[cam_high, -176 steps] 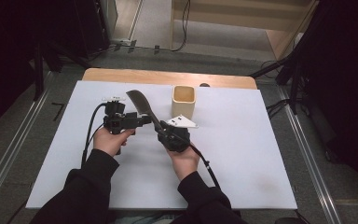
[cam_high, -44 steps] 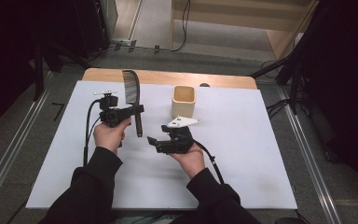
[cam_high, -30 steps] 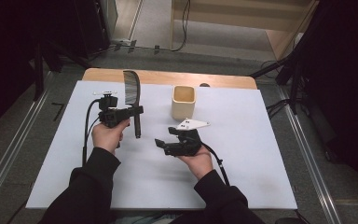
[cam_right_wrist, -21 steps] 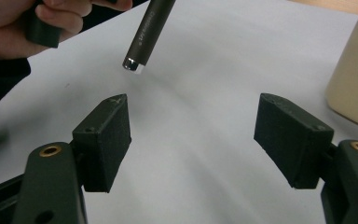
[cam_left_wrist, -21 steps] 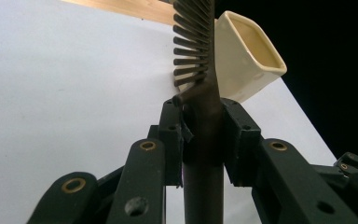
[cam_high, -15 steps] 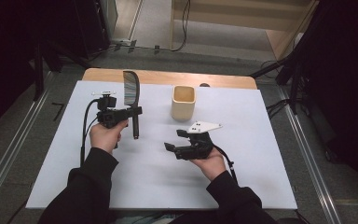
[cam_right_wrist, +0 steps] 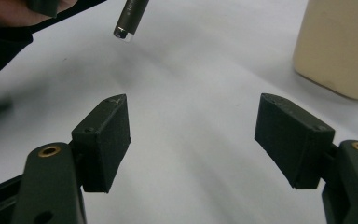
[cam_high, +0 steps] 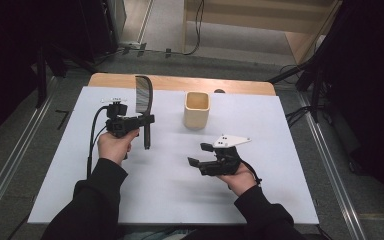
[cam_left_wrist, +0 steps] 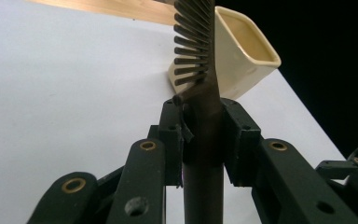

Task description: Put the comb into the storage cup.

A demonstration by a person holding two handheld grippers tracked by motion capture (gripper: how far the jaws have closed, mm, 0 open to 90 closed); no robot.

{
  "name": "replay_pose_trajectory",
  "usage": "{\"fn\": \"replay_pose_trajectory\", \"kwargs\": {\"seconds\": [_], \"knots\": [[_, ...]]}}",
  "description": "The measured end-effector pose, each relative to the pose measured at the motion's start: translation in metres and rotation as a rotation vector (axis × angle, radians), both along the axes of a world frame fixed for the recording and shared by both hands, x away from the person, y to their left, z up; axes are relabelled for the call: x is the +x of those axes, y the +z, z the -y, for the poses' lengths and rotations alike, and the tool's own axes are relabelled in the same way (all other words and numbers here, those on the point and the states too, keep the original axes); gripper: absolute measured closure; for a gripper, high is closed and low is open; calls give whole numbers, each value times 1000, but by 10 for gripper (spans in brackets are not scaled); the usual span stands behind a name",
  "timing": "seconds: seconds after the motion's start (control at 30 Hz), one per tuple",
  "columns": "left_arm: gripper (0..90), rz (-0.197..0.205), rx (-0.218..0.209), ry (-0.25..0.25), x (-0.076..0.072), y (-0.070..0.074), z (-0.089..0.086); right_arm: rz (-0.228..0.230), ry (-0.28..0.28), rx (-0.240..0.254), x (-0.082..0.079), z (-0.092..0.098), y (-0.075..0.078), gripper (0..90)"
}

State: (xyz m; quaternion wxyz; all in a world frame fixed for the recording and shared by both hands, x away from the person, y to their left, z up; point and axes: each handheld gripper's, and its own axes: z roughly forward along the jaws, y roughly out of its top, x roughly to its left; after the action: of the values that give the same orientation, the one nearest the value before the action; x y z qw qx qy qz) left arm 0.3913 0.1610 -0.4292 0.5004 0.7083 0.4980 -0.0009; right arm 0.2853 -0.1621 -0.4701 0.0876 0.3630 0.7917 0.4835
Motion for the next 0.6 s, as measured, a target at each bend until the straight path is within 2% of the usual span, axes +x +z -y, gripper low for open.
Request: {"fn": "replay_pose_trajectory", "kwargs": {"seconds": [0.17,0.37,0.6], "knots": [[729,2,-21,-15,0,2,0,-11,-3,9,-3,11,-2,248],[729,1,-19,-20,1,3,0,-14,-14,5,-9,28,-3,247],[729,4,-42,-40,4,3,2,-35,-30,-16,-17,44,-8,238]]}}
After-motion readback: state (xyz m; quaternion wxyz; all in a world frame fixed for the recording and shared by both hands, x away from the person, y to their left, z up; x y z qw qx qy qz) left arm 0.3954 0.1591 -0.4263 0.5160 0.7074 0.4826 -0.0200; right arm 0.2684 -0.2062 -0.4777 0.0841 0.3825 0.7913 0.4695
